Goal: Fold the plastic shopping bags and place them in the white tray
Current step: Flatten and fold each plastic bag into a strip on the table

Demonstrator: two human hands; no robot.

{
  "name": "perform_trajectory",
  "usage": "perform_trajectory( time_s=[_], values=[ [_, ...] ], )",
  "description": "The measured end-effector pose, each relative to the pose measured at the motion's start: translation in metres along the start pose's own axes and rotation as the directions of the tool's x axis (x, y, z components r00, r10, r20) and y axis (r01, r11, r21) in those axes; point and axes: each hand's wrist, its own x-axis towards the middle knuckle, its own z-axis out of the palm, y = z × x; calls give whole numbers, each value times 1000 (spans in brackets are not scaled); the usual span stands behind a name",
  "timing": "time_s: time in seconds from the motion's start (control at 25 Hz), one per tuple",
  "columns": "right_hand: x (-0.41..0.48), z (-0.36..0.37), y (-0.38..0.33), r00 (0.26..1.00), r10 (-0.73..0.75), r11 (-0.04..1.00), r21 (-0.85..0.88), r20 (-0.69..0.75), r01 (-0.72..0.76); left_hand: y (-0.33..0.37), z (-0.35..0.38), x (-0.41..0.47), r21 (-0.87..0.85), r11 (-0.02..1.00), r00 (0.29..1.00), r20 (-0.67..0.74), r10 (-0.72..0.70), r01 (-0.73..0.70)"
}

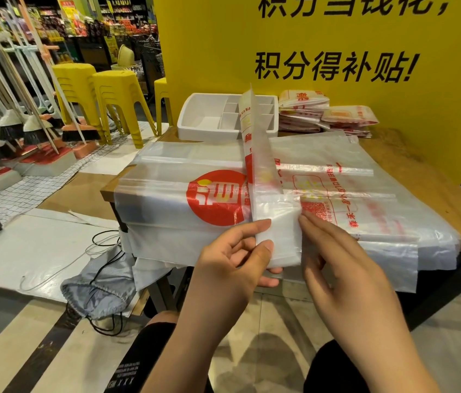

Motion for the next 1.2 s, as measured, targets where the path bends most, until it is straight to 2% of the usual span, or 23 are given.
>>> perform_trajectory(
  time_s=[0.16, 0.36, 0.56, 0.88, 1.08, 1.2],
  values=[
    [3, 10, -5, 999, -8, 999, -49, -39, 6, 1, 1, 0, -11, 1000, 1000, 21, -16, 17],
    [7, 12, -7, 997, 24, 999, -28, -76, -26, 3, 0, 0, -7, 1000, 1000, 25, -9, 10],
    [23, 8, -2, 995, -91, 990, -114, -40, 86, 4, 0, -2, 19, 1000, 1000, 30, -10, 10],
    [42, 6, -6, 991, -136, 979, -154, -1, 134, 12, -8, -6, -1, 1000, 998, 51, -22, 22],
    [41, 7, -7, 986, -168, 957, -237, 20, 168, 25, -24, -15, 75, 997, 984, 170, -46, 34],
    [40, 5, -9, 977, -206, 937, -279, 46, 211, 29, -36, -14, 155, 988, 973, 231, -18, -18]
  ],
)
